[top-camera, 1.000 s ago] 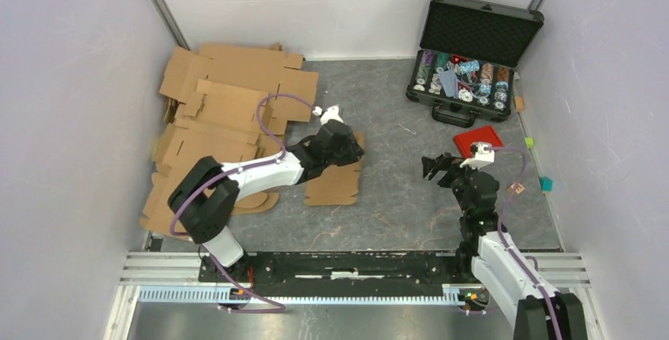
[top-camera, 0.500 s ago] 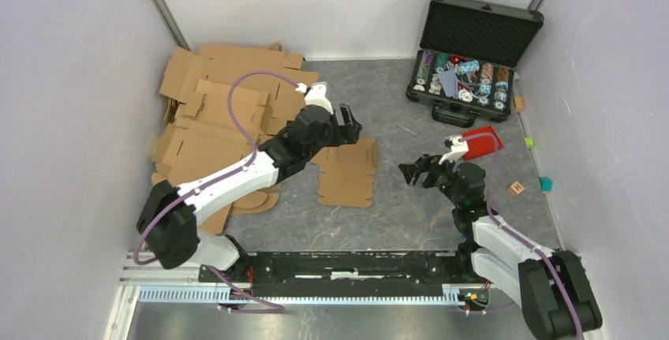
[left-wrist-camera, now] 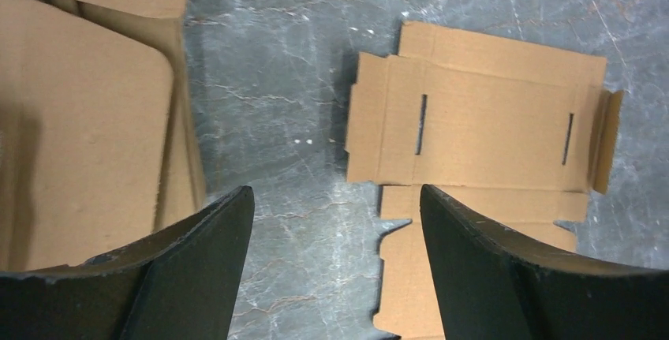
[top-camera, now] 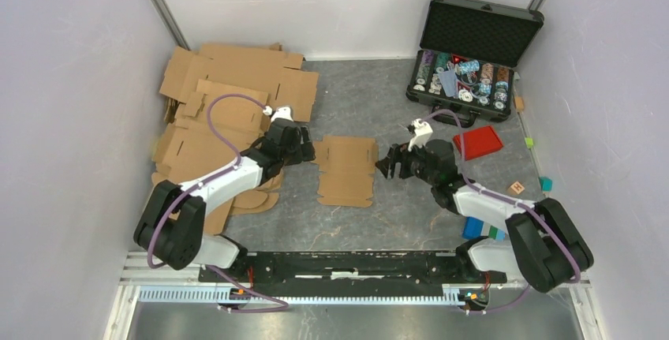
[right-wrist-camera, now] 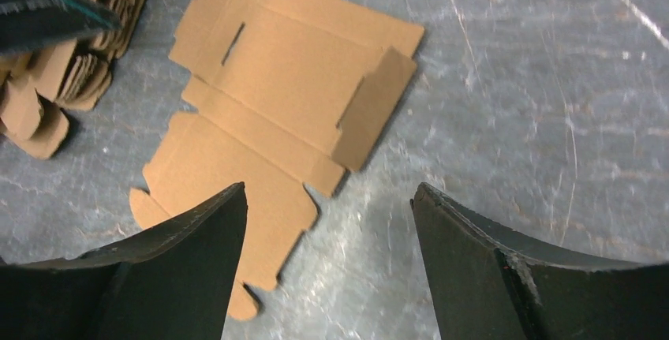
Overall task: Fold the paper box
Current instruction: Move the paper box to the center of the board, then fold the paper box at the center of the board.
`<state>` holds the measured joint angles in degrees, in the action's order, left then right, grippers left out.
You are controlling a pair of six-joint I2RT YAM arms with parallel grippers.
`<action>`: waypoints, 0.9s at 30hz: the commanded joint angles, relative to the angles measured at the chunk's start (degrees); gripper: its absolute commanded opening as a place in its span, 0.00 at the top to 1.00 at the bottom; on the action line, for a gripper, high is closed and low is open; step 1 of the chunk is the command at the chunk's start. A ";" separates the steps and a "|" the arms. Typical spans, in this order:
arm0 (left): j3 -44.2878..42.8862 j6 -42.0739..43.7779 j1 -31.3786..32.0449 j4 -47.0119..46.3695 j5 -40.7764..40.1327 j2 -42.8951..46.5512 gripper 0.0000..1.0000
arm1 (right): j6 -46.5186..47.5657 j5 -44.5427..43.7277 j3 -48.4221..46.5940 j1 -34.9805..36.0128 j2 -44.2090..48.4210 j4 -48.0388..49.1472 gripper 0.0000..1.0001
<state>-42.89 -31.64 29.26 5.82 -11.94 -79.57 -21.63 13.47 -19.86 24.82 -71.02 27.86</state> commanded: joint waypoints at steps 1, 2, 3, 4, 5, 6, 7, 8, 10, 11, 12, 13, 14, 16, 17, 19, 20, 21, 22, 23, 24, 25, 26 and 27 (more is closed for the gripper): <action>-1.05 1.41 -0.19 -4.36 4.90 -2.15 0.17 | -0.65 -3.49 -9.83 1.55 -3.44 -6.72 0.18; -1.06 1.46 -0.48 -4.66 5.46 -3.00 0.18 | -0.27 -4.87 -11.15 1.89 -4.30 -7.77 0.18; -0.98 1.66 -0.68 -5.01 5.97 -3.95 0.20 | -0.02 -6.01 -11.77 2.19 -5.28 -8.21 0.18; -0.81 1.86 -0.84 -5.43 6.13 -4.79 0.22 | -0.01 -6.46 -11.97 2.25 -6.20 -7.97 0.18; -0.70 1.96 -1.03 -5.59 6.26 -5.94 0.24 | 0.04 -6.55 -11.69 2.31 -6.92 -7.17 0.19; -0.70 1.98 -1.28 -5.65 7.23 -6.82 0.26 | 0.29 -6.46 -11.06 2.34 -7.80 -5.82 0.19; -0.79 2.02 -1.60 -7.26 8.47 -7.93 0.27 | 0.52 -6.47 -10.51 2.42 -8.29 -4.59 0.20; -1.00 2.05 -1.74 -7.78 10.00 -8.67 0.29 | 0.92 -6.57 -9.95 2.56 -8.80 -3.57 0.21; -1.77 2.34 -1.92 -8.12 11.66 -10.25 0.31 | 1.87 -7.65 -9.33 3.31 -9.51 -2.46 0.22; -2.24 2.64 -1.92 -8.11 11.68 -10.75 0.31 | 2.37 -8.58 -9.32 3.92 -9.78 -2.45 0.22; -2.49 3.09 -1.92 -8.11 11.68 -11.39 0.31 | 2.99 -9.67 -9.47 4.53 -10.08 -2.68 0.22; -2.77 3.44 -1.92 -8.11 11.68 -11.84 0.32 | 3.50 -10.47 -10.03 5.30 -10.32 -3.34 0.22; -2.96 3.75 -1.92 -7.96 11.68 -12.36 0.32 | 4.00 -11.51 -10.77 6.14 -10.40 -4.26 0.22; -3.25 4.03 -1.92 -7.87 11.43 -13.46 0.33 | 5.12 -14.80 -11.78 7.85 -10.61 -5.68 0.22; -3.41 4.09 -1.92 -7.85 11.46 -13.94 0.34 | 5.41 -16.35 -12.09 8.48 -10.84 -6.22 0.22; -3.77 4.18 -1.92 -8.16 11.68 -14.84 0.35 | 5.60 -17.54 -12.63 9.33 -11.38 -6.70 0.21; -3.91 4.22 -1.92 -8.58 13.38 -15.32 0.37 | 5.62 -17.75 -12.81 9.67 -11.91 -6.77 0.21; -3.99 4.36 -1.92 -9.17 14.31 -15.89 0.39 | 5.60 -18.12 -13.20 9.96 -12.39 -7.08 0.21; -4.15 4.42 -1.92 -9.78 15.18 -16.58 0.41 | 5.62 -18.41 -13.50 10.18 -12.73 -7.48 0.22; -4.34 4.43 -1.92 -10.07 15.64 -17.18 0.44 | 5.58 -18.61 -13.92 10.30 -13.01 -7.92 0.22; -4.75 4.48 -1.92 -10.17 16.02 -17.80 0.47 | 5.63 -18.93 -14.10 10.48 -13.14 -8.26 0.22; -5.12 4.59 -1.92 -10.17 16.29 -18.18 0.52 | 5.60 -19.24 -14.16 10.47 -13.02 -8.47 0.22; -5.39 4.65 -1.94 -10.18 16.34 -18.52 0.57 | 5.60 -19.57 -14.07 10.51 -12.78 -8.57 0.22; -5.53 4.80 -1.95 -10.22 16.40 -18.61 0.66 | 5.59 -19.86 -13.92 10.49 -12.56 -8.61 0.22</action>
<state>-46.74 -29.43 27.44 -3.60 1.74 -96.18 -17.02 -3.29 -31.81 35.03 -83.96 19.68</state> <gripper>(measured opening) 0.454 0.779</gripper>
